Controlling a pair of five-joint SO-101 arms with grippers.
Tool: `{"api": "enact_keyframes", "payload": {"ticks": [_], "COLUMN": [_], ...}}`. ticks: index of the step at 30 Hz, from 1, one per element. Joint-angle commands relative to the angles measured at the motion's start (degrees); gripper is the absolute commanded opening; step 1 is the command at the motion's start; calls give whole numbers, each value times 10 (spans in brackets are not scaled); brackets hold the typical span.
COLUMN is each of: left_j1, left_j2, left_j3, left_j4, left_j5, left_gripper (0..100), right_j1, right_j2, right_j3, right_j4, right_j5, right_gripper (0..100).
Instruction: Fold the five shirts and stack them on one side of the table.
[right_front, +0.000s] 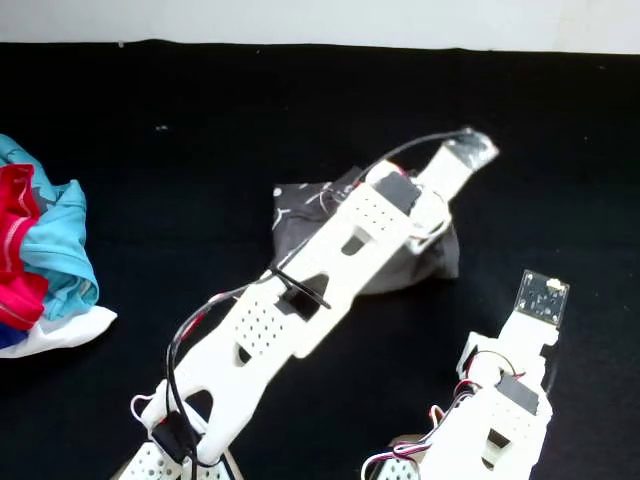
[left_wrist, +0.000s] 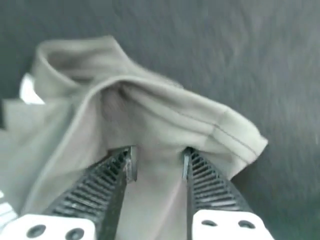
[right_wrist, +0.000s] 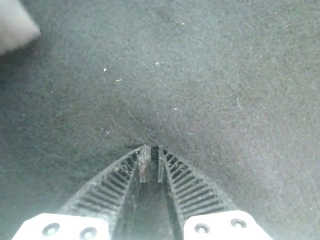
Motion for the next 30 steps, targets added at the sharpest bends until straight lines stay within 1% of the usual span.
{"api": "enact_keyframes", "payload": {"ticks": [1, 5, 12, 16, 19, 23, 27, 30], "left_j1": [-33, -58, -81, -95, -88, -95, -136, -177], "left_j2": [-12, -18, -29, -29, -28, -15, 17, 16], "left_j3": [-15, -44, -170, -228, -238, -236, -240, -246], "left_j4": [-69, -73, 28, 110, 151, 157, 163, 202], "left_j5": [2, 3, 3, 3, 3, 0, 0, 2], "left_gripper": [161, 160, 160, 160, 160, 160, 160, 160], "right_j1": [16, -2, -12, -13, -13, -13, -13, -13], "right_j2": [0, 0, 0, 0, 0, 0, 0, 0], "right_j3": [0, 3, 4, 4, 5, 5, 5, 5], "right_j4": [-9, -9, -9, -9, -9, -9, -9, -9], "right_j5": [-5, -3, -3, -3, -3, -3, -3, -3], "right_gripper": [55, 55, 55, 55, 55, 55, 55, 55]}}
